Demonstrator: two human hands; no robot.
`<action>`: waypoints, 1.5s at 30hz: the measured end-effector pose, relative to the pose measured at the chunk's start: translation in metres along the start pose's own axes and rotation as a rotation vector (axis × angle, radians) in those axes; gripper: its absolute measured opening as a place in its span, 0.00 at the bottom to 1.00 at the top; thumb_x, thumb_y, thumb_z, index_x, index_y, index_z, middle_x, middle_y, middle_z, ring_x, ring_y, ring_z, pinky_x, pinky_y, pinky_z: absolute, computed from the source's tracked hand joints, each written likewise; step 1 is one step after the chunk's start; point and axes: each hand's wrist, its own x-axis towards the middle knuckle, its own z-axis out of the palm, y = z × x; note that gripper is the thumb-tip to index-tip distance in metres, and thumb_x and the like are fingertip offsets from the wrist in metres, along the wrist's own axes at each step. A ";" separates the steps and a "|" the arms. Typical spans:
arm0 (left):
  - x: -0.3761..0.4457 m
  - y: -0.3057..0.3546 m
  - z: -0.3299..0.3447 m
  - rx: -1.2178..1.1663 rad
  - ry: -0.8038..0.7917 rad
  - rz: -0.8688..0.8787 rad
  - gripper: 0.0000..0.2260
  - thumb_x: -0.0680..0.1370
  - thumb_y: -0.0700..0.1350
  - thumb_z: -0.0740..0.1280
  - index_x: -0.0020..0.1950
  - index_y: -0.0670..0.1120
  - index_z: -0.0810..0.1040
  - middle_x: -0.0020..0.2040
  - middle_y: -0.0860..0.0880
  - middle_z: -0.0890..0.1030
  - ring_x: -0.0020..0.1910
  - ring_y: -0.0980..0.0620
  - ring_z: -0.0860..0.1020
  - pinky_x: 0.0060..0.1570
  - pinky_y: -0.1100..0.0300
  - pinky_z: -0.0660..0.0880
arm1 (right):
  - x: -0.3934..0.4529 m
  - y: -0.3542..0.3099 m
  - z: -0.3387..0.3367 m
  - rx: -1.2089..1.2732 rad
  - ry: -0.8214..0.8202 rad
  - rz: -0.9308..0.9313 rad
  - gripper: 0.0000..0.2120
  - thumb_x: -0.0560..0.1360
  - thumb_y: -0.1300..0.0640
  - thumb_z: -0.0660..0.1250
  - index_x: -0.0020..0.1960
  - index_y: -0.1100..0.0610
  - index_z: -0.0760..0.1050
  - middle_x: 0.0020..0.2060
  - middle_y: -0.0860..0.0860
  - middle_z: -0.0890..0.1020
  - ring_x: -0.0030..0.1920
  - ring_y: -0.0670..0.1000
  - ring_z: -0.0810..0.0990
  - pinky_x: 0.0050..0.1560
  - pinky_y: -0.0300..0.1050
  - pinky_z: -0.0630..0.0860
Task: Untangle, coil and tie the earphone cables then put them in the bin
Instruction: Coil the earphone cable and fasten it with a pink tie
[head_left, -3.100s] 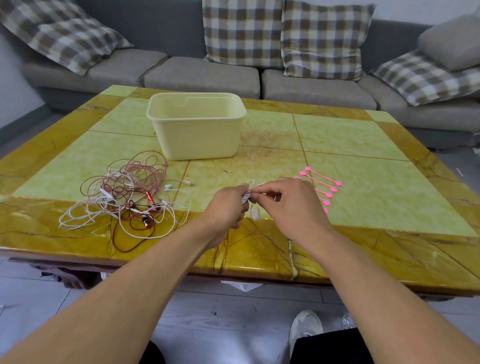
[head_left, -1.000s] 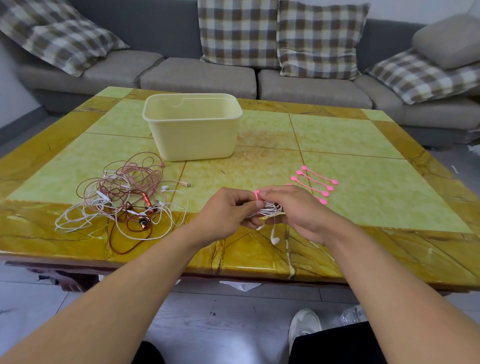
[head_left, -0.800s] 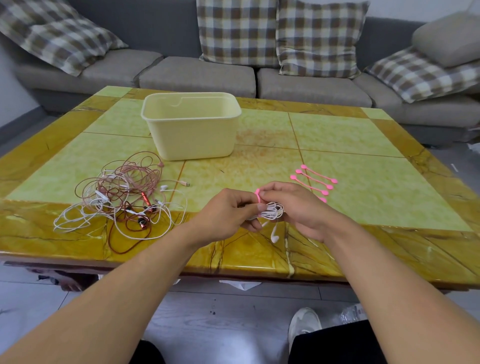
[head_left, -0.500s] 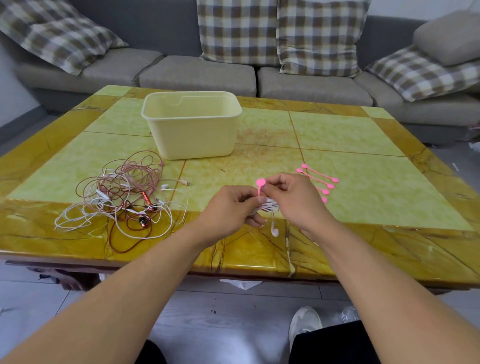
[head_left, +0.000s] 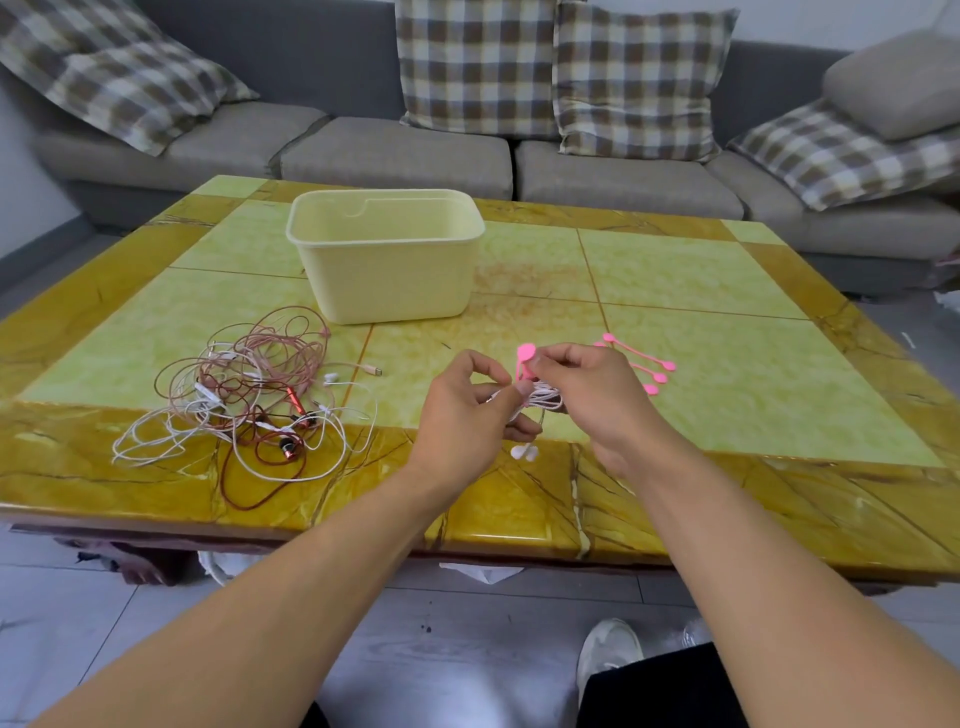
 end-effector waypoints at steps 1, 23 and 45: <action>0.000 -0.001 -0.002 0.023 -0.008 -0.020 0.10 0.80 0.40 0.70 0.54 0.40 0.70 0.37 0.38 0.84 0.32 0.46 0.84 0.36 0.55 0.82 | 0.000 0.000 -0.003 -0.024 -0.054 0.006 0.08 0.79 0.57 0.70 0.43 0.56 0.84 0.39 0.48 0.87 0.42 0.44 0.85 0.48 0.41 0.76; 0.013 0.006 -0.009 -0.548 -0.078 -0.548 0.07 0.83 0.35 0.62 0.52 0.33 0.78 0.43 0.38 0.83 0.38 0.48 0.84 0.42 0.57 0.84 | -0.005 0.001 -0.021 -0.658 -0.069 -0.489 0.06 0.73 0.51 0.77 0.48 0.41 0.85 0.48 0.39 0.80 0.57 0.46 0.74 0.60 0.46 0.67; 0.014 0.001 -0.006 -0.691 0.193 -0.196 0.04 0.78 0.32 0.69 0.48 0.40 0.80 0.44 0.45 0.85 0.43 0.53 0.83 0.52 0.64 0.79 | -0.019 -0.004 0.038 0.689 0.076 0.248 0.12 0.73 0.70 0.75 0.52 0.62 0.76 0.41 0.58 0.86 0.41 0.53 0.87 0.44 0.41 0.84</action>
